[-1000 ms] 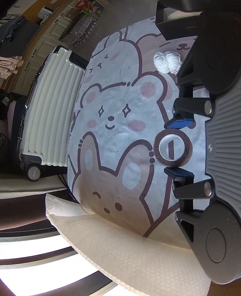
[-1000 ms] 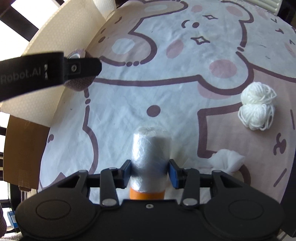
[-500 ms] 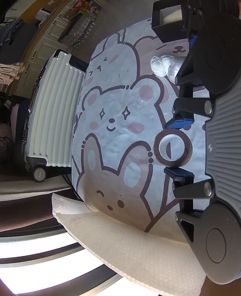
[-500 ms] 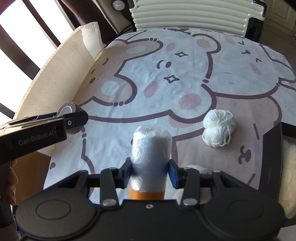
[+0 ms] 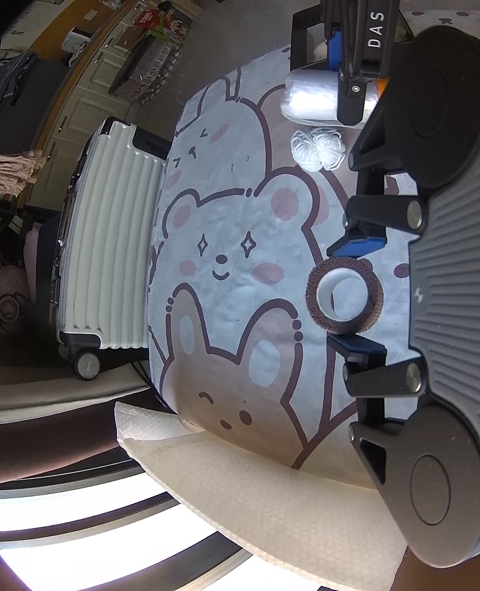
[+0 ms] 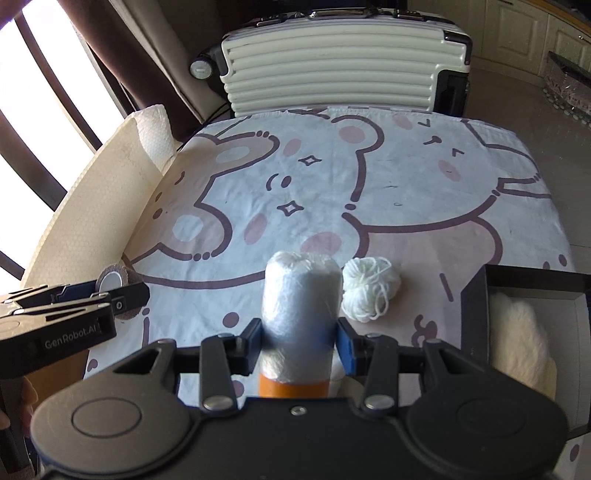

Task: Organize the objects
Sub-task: 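Carry the tape roll with the left tool toward the black box while the right tool carries the bottle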

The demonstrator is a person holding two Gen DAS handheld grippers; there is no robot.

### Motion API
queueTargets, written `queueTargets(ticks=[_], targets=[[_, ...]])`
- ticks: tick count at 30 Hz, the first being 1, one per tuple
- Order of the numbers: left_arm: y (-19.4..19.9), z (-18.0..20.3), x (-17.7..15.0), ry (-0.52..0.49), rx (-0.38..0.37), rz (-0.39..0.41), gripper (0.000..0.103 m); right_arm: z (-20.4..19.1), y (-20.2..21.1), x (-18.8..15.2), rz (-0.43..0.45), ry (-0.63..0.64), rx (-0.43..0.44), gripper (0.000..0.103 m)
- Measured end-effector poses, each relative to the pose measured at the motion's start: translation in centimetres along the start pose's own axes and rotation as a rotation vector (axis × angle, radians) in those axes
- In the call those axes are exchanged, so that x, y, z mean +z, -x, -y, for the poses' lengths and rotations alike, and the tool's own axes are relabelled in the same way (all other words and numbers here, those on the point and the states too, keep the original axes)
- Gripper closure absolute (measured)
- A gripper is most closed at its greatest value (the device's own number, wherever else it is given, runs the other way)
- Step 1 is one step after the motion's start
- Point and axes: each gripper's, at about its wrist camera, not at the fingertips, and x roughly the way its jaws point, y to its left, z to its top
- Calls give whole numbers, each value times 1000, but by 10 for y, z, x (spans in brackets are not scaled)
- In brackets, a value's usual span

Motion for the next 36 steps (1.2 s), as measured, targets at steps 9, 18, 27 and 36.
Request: queueTargets(ticks=[9,18,27,36], targets=[[2,26,-1,-38,-24,11,58,28,16,-1,33,-38,-25,60],[-2,60,4,-72,-62,16,58,66,31,-1,55,-81,-74,60],[-5,100,8,-95,-120,19,58,100,47,0,50,-63,-155,60],[-15,144,10,-127,-184,7,58,138,59,-3,51,-77,-216,60]])
